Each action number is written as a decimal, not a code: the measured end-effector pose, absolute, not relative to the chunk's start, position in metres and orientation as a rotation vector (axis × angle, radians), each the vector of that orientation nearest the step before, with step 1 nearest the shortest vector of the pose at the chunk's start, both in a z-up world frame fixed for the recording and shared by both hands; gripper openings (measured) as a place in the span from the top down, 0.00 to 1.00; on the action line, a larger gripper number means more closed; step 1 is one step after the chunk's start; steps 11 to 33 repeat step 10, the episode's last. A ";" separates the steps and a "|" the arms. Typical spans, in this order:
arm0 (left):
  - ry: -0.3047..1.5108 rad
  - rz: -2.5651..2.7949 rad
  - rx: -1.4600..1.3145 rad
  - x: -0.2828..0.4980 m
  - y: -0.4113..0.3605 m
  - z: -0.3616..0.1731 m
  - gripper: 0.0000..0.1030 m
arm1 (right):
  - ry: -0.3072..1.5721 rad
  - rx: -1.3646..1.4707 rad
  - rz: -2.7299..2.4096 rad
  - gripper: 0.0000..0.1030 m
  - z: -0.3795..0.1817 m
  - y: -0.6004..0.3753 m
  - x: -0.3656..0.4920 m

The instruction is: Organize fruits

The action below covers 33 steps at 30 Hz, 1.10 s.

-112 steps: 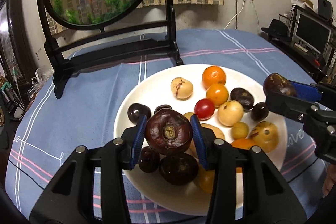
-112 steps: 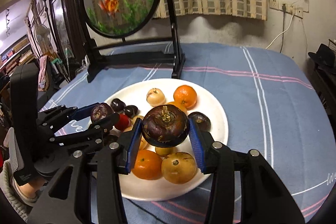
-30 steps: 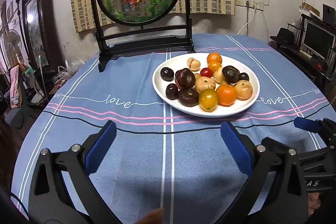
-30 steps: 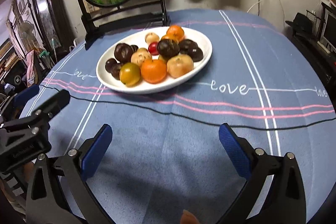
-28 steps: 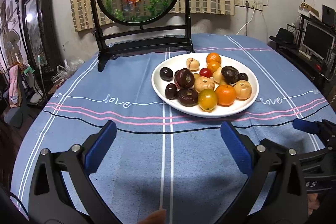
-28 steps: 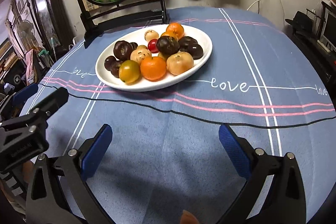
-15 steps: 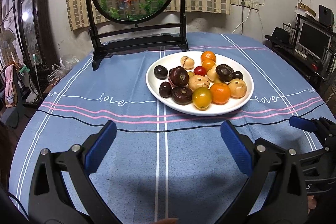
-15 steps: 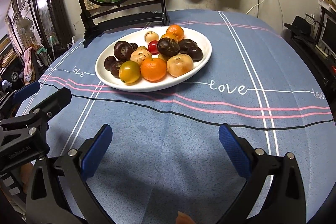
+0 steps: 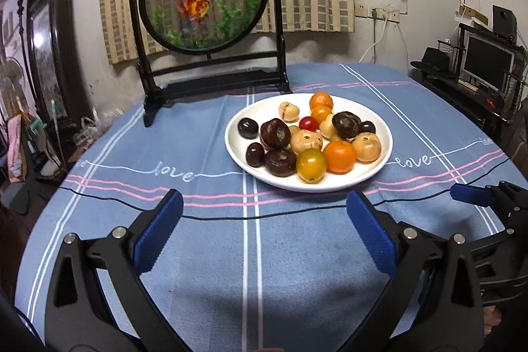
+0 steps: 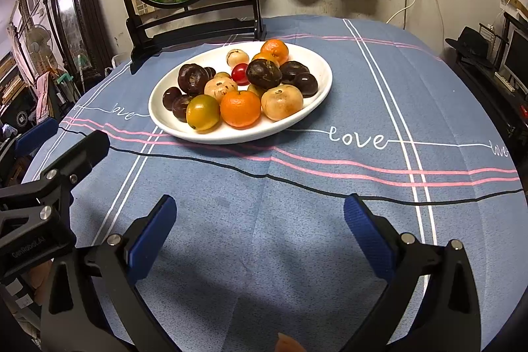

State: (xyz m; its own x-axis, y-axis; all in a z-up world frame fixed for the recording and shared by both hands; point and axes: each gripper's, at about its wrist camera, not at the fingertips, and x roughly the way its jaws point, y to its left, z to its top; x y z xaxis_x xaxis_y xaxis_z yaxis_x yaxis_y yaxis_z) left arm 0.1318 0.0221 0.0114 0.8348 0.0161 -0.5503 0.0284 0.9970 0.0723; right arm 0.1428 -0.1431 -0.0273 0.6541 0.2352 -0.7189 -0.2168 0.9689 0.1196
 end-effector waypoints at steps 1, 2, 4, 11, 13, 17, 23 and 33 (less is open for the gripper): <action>0.589 -0.006 0.076 0.132 0.022 0.011 0.02 | 0.817 0.023 0.254 0.01 -0.027 -0.143 0.143; 0.597 -0.007 0.072 0.132 0.023 0.011 0.02 | 0.816 0.020 0.252 0.01 -0.027 -0.143 0.143; 0.618 -0.010 0.057 0.134 0.024 0.009 0.02 | 0.815 0.019 0.252 0.01 -0.027 -0.143 0.143; 0.634 -0.016 0.049 0.135 0.025 0.008 0.02 | 0.815 0.016 0.250 0.01 -0.027 -0.143 0.143; 0.634 -0.016 0.049 0.135 0.025 0.008 0.02 | 0.815 0.016 0.250 0.01 -0.027 -0.143 0.143; 0.634 -0.016 0.049 0.135 0.025 0.008 0.02 | 0.815 0.016 0.250 0.01 -0.027 -0.143 0.143; 0.634 -0.016 0.049 0.135 0.025 0.008 0.02 | 0.815 0.016 0.250 0.01 -0.027 -0.143 0.143; 0.634 -0.016 0.049 0.135 0.025 0.008 0.02 | 0.815 0.016 0.250 0.01 -0.027 -0.143 0.143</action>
